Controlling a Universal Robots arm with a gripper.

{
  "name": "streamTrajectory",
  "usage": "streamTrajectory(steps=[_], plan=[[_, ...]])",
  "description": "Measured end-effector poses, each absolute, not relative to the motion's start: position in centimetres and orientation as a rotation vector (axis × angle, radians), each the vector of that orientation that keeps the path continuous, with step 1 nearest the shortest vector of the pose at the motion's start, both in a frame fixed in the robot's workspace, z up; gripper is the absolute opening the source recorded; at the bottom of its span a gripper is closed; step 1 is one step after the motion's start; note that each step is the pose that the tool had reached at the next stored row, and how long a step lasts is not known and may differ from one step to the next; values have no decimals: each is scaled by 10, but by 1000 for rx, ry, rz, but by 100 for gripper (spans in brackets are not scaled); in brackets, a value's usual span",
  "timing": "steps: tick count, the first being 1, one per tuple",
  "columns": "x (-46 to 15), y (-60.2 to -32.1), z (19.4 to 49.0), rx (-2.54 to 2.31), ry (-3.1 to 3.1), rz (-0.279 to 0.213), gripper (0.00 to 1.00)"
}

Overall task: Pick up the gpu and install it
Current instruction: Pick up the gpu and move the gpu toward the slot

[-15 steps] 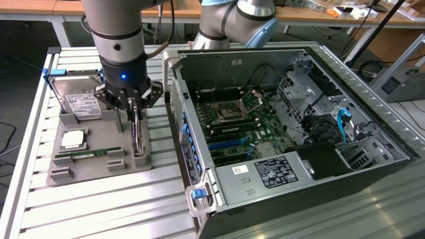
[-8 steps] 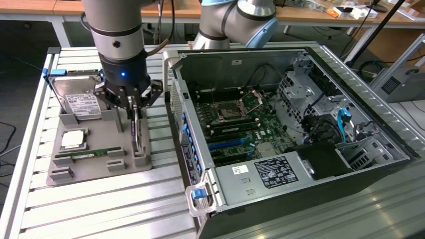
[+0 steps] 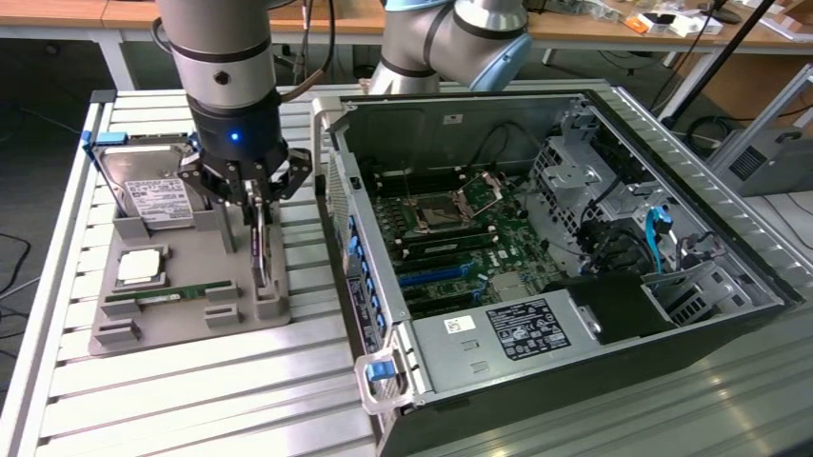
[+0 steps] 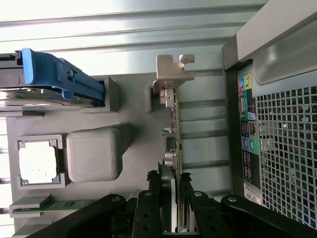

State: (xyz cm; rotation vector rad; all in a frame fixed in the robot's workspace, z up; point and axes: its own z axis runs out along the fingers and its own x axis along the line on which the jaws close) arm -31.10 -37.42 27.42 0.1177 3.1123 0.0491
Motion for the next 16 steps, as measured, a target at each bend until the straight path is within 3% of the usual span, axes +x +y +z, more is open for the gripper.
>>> streamTrajectory(steps=[16], plan=[[-311,-374,278,118,3112,49,27]])
